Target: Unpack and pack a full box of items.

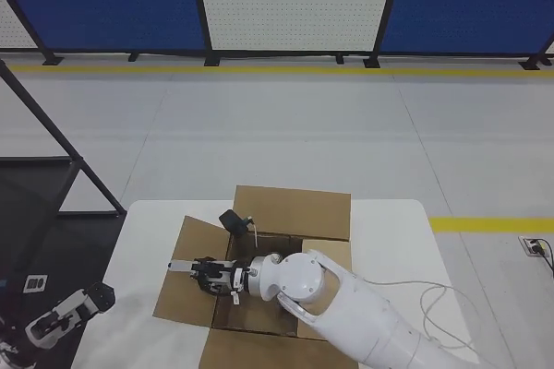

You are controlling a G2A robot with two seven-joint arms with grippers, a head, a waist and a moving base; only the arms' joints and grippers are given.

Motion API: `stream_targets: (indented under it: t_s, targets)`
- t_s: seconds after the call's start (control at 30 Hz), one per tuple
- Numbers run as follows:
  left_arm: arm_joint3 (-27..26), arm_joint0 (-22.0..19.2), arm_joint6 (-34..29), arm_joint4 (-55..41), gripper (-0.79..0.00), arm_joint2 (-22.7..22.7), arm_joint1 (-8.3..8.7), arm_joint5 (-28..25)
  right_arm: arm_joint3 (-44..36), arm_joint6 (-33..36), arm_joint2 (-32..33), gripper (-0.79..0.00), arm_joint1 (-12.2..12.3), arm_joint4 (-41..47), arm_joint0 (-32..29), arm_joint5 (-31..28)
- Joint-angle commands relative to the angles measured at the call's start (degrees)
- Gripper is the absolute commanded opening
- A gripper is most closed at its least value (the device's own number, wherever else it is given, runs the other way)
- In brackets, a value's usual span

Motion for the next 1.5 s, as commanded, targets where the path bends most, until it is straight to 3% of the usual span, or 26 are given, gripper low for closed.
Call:
stream_targets:
  t_s: [0.0,0.63,1.1,1.27,1.47]
  targets:
    - [-0.2,-0.1,0.1,0.2,0.0,0.2,-0.03,0.2,0.0,0.0,0.0,0.0,0.0,0.0,0.0,0.0]
    - [-5.0,-0.4,0.1,0.7,0.0,2.5,-0.41,0.7,-5.5,2.0,9.8,0.0,1.3,0.2,-8.6,-5.5]
    - [-4.5,-0.9,0.0,0.9,0.0,2.7,-0.5,1.2,-8.2,5.8,14.6,0.0,1.7,-0.4,-11.8,-6.0]
    - [-6.4,-1.6,-4.0,-6.1,0.0,1.7,-0.41,3.6,-8.1,6.9,13.9,0.0,1.1,-1.0,-11.4,-5.1]
    - [-8.4,-3.8,-12.7,-14.5,0.0,0.9,-0.04,10.5,-5.4,7.6,12.0,0.0,-0.4,-0.6,-9.9,-5.3]
